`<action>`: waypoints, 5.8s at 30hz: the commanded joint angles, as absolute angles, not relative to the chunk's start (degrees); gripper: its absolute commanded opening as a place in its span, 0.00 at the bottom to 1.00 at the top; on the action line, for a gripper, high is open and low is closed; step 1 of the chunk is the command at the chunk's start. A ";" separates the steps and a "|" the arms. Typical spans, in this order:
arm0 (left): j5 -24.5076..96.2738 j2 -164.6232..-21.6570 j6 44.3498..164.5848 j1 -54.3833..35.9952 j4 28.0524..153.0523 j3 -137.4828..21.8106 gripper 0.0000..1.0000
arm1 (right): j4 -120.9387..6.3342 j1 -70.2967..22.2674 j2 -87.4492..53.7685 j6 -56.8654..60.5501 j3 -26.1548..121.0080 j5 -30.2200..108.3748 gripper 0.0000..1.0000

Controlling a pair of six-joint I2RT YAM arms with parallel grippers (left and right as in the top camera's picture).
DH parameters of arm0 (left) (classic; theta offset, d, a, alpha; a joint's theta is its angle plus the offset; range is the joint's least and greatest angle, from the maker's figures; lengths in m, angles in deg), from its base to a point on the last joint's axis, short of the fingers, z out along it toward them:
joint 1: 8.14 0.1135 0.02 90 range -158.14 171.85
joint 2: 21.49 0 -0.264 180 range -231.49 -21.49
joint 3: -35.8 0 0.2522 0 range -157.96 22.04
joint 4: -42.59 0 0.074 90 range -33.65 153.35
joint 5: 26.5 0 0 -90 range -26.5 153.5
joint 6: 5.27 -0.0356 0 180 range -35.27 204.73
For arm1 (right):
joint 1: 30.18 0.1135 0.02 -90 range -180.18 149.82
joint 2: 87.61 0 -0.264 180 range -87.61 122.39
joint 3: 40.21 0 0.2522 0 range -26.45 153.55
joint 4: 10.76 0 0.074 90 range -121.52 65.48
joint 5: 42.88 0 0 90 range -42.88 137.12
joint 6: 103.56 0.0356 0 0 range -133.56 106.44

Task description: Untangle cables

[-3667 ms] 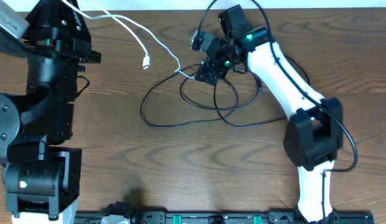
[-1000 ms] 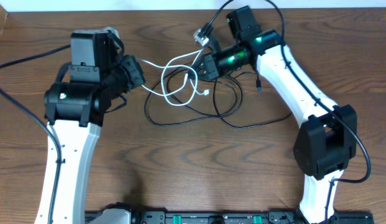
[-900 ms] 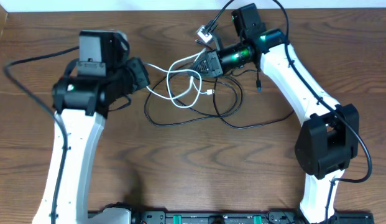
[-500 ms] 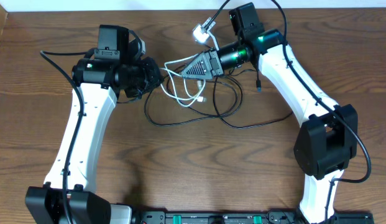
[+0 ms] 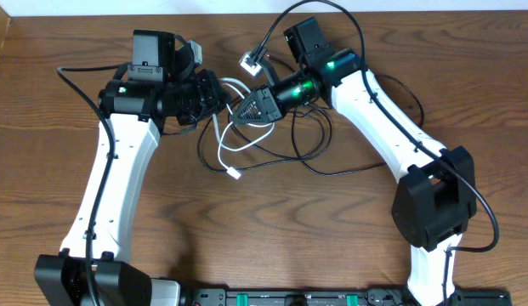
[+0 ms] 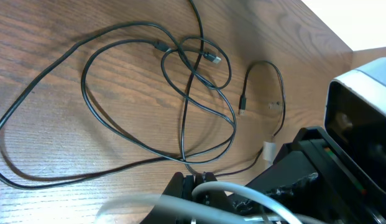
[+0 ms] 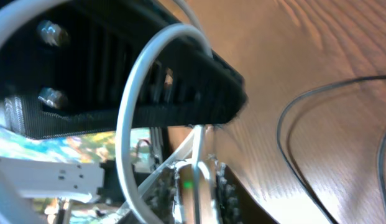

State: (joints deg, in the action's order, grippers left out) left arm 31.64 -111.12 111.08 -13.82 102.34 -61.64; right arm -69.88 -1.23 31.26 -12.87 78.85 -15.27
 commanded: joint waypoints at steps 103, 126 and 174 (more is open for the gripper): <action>51.75 -106.90 97.20 -20.31 104.60 -66.16 0.76 | -85.57 -42.10 21.51 -13.46 90.85 28.51 0.98; 54.94 -132.10 134.01 -33.99 88.33 -63.98 0.83 | -91.48 -39.11 21.51 -13.85 90.76 28.75 0.97; 71.36 -94.03 99.74 -34.21 57.76 -65.86 0.08 | -89.92 -28.99 22.29 -15.45 89.99 21.95 0.99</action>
State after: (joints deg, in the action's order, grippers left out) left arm 64.23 -95.69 100.76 -34.14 63.77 -65.38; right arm -89.77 -31.26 21.75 -13.39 90.15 24.71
